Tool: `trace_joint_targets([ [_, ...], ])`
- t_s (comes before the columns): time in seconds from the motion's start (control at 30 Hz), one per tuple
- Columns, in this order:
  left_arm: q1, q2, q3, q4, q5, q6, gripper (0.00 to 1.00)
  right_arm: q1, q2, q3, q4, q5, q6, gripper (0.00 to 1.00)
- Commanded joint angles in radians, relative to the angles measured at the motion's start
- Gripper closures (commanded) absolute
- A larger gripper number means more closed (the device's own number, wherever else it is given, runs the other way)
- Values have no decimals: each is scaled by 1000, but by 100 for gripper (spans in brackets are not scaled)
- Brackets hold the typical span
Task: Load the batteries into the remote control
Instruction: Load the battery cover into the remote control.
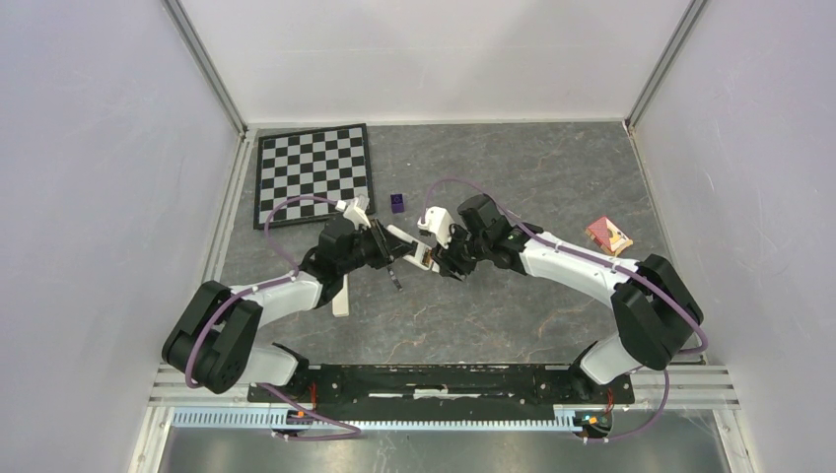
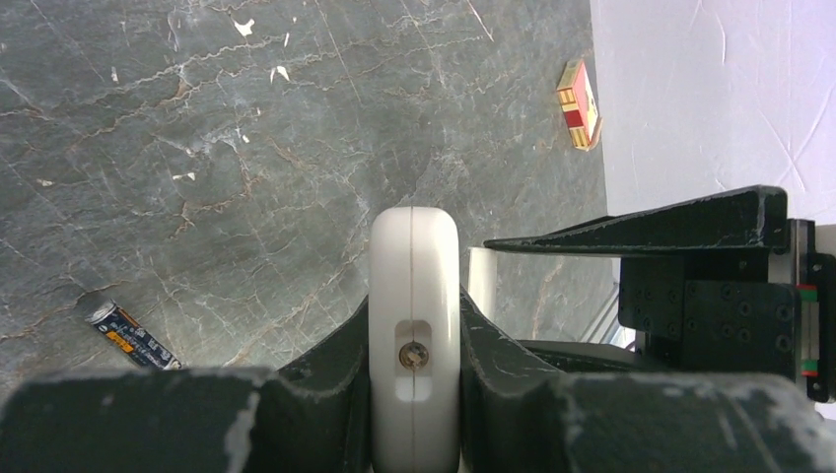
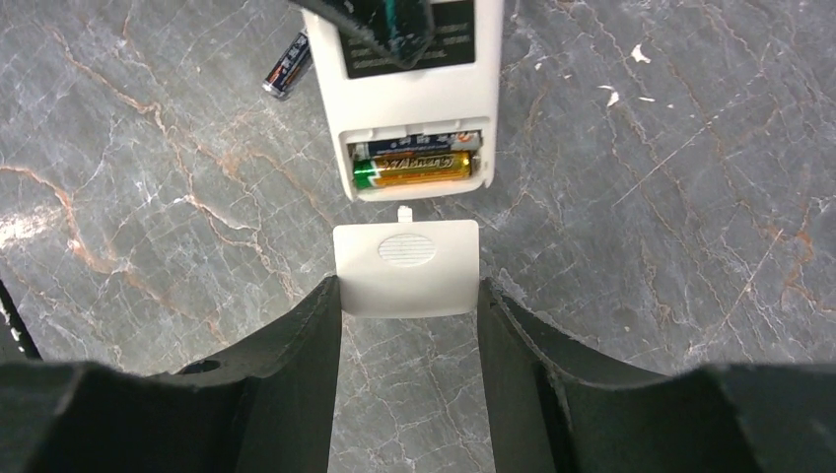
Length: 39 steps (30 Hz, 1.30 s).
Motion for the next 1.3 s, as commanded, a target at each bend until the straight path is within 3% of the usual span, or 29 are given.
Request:
trace_joint_targets([
  [0.0, -3, -27, -3, 48, 33, -6, 98, 5, -19, 31, 56, 20, 27, 52],
  [1.27, -4, -38, 10, 44, 114, -9, 98, 42, 54, 65, 85, -64, -8, 51],
])
